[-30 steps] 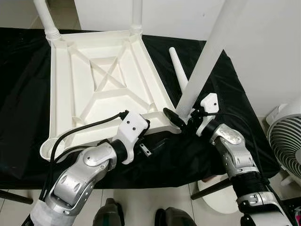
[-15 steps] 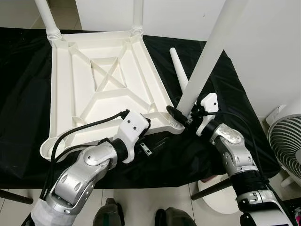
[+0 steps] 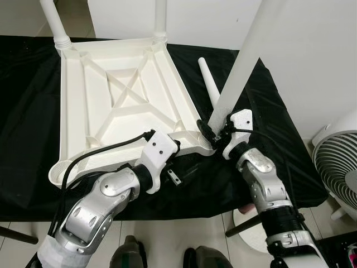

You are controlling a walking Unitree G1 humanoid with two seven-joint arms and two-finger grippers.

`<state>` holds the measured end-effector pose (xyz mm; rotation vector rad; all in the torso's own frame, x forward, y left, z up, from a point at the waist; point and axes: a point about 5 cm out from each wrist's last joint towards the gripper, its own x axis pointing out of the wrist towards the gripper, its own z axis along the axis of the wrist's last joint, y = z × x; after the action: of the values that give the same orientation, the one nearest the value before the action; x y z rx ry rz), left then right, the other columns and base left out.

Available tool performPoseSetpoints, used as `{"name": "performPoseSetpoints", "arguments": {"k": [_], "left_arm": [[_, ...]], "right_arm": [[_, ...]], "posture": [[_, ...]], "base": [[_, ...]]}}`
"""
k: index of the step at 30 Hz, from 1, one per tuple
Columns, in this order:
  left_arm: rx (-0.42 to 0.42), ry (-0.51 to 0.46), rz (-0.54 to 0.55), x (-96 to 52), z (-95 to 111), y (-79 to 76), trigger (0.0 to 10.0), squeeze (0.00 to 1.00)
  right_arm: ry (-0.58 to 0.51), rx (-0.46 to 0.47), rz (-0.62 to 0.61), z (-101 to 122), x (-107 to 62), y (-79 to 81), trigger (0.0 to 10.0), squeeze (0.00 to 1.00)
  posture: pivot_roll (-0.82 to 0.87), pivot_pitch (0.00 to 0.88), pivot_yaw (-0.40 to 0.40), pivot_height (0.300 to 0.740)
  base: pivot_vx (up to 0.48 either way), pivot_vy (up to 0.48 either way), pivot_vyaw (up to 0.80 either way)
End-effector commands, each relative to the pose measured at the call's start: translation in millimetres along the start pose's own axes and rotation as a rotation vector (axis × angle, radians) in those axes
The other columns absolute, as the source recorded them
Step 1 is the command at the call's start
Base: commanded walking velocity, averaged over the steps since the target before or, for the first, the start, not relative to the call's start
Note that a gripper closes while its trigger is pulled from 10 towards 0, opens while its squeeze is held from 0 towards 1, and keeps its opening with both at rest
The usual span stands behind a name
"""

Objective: Building children table

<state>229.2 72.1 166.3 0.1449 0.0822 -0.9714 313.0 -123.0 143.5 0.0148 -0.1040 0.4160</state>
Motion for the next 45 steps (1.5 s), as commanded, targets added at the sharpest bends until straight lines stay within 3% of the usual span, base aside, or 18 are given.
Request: {"name": "performPoseSetpoints", "arguments": {"k": [1,2,6,10,23,24,29,33,34,39,45], "left_arm": [[0.009,-0.004,-0.033,1.7,0.9,-2.9,10.0,0.00],[0.009,-0.004,-0.033,1.7,0.9,-2.9,10.0,0.00],[0.009,-0.007,-0.036,2.0,1.1,-3.5,10.0,0.00],[0.009,-0.010,-0.038,1.8,1.2,-4.3,10.0,0.00],[0.005,-0.008,-0.039,0.4,0.9,-4.9,10.0,0.00],[0.005,-0.008,-0.041,0.4,0.8,-5.1,10.0,0.00],[0.009,-0.009,-0.041,0.9,1.0,-4.6,10.0,0.00],[0.009,-0.011,-0.041,1.0,1.5,-4.4,10.0,0.00],[0.008,-0.013,-0.038,1.1,1.9,-4.1,10.0,0.00],[0.007,-0.014,-0.037,1.3,2.2,-3.9,10.0,0.00],[0.008,-0.023,-0.035,2.5,4.5,-2.7,10.0,0.00]], "right_arm": [[0.034,0.024,-0.111,-5.0,-3.4,-5.4,10.0,0.00],[0.034,0.024,-0.111,-5.0,-3.4,-5.4,10.0,0.00],[0.057,0.018,-0.305,-8.9,-6.3,4.6,10.0,0.00],[0.084,0.036,-0.377,-12.6,-7.8,11.7,10.0,0.00],[0.039,0.074,-0.335,-3.5,-5.9,14.2,10.0,0.00],[0.017,0.088,-0.299,-0.5,-5.8,14.4,10.0,1.00],[-0.069,0.072,-0.189,10.3,-8.0,12.3,10.0,1.00],[-0.074,0.062,-0.176,12.0,-8.1,10.4,10.0,1.00],[-0.064,0.044,-0.089,13.1,-7.9,6.4,10.0,0.00],[-0.055,0.028,-0.026,13.6,-8.3,3.4,10.0,0.00],[0.002,-0.071,0.191,9.8,-10.5,-13.6,10.0,0.00]], "posture": [[0.00,0.041,-0.030,0.740],[0.00,0.041,-0.030,0.740],[0.01,0.030,-0.033,0.740],[0.01,0.030,-0.035,0.740],[0.01,0.024,-0.034,0.740],[0.01,0.023,-0.033,0.740],[0.01,0.018,-0.035,0.740],[0.01,0.019,-0.035,0.740],[0.01,0.022,-0.036,0.740],[0.01,0.024,-0.036,0.740],[0.00,0.035,-0.031,0.740]], "base": [[0.000,0.000,0.00],[0.000,0.000,0.00],[0.000,0.000,0.00],[0.000,0.000,0.00],[0.000,0.000,0.00],[0.000,0.000,0.00],[0.000,0.000,0.00],[0.000,0.000,0.00],[0.000,0.000,0.00],[0.000,0.000,0.00],[0.000,0.000,0.00]]}}
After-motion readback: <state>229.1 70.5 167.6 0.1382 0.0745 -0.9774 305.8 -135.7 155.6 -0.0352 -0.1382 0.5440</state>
